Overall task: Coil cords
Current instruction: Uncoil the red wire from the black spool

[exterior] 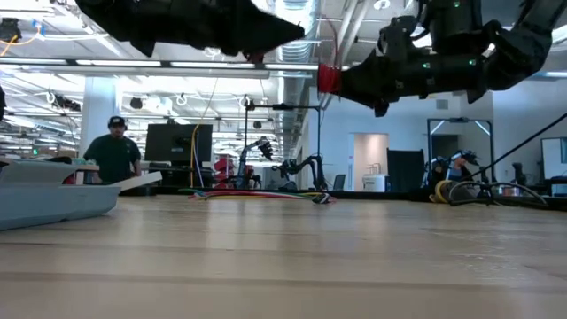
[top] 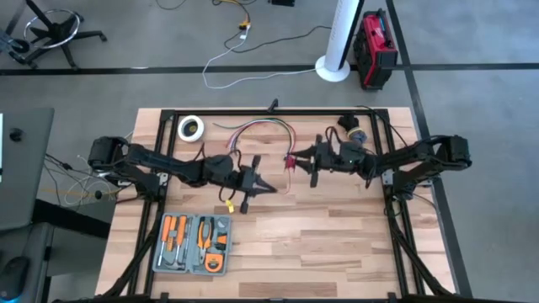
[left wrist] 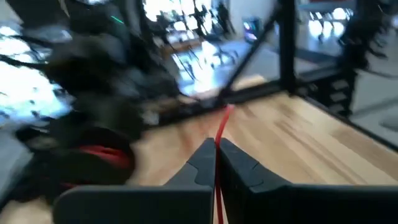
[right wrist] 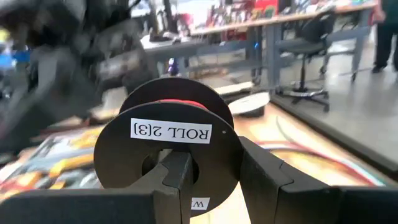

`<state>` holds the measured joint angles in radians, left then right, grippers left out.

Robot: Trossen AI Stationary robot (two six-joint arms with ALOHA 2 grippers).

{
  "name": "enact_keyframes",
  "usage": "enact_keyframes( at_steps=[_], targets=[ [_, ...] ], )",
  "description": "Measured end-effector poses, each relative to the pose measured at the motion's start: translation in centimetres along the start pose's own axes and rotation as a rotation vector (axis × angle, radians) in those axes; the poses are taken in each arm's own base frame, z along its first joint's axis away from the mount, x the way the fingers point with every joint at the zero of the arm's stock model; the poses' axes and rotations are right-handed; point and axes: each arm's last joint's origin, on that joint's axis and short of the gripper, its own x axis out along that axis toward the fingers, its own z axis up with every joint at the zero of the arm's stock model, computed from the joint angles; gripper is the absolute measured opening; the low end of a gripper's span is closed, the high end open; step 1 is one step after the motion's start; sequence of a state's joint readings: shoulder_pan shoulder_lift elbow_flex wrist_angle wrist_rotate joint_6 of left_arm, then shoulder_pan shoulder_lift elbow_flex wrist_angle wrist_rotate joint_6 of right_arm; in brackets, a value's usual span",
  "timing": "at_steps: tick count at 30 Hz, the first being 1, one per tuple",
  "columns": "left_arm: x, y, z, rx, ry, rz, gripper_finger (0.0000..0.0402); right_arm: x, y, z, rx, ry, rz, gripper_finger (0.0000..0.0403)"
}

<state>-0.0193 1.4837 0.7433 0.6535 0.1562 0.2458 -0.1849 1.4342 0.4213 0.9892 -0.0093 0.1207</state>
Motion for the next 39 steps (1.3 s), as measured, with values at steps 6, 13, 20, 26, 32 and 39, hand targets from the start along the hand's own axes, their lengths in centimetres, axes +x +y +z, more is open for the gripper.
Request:
enact_keyframes(
  at_steps=[6, 13, 20, 26, 32, 39],
  targets=[
    [-0.1, -0.8, -1.5, -0.032, 0.163, -0.046, 0.0000, -0.1, -0.8, 1.3, 0.003, -0.126, -0.032, 0.0108],
    [-0.4, -0.7, -2.8, -0.064, 0.315, 0.055, 0.0000, -0.3, 0.3, 2.3, -0.077, -0.239, 0.081, 0.0108],
    [-0.8, 1.1, -3.4, -0.111, 0.393, 0.334, 0.0000, 0.1, 1.8, 2.5, -0.092, -0.211, 0.281, 0.0108],
    [-1.3, 3.1, -3.6, -0.123, 0.383, 0.481, 0.0000, 0.7, 2.6, 2.0, -0.093, -0.085, 0.399, 0.0108],
    [-1.5, 4.9, -3.0, -0.106, 0.294, 0.582, 0.0000, 1.2, 2.6, 1.1, -0.088, 0.059, 0.396, 0.0108],
    [-1.8, 5.1, -0.7, -0.032, 0.157, 0.602, 0.0000, 1.1, 1.8, 0.1, -0.040, 0.177, 0.359, 0.0108]
  ],
)
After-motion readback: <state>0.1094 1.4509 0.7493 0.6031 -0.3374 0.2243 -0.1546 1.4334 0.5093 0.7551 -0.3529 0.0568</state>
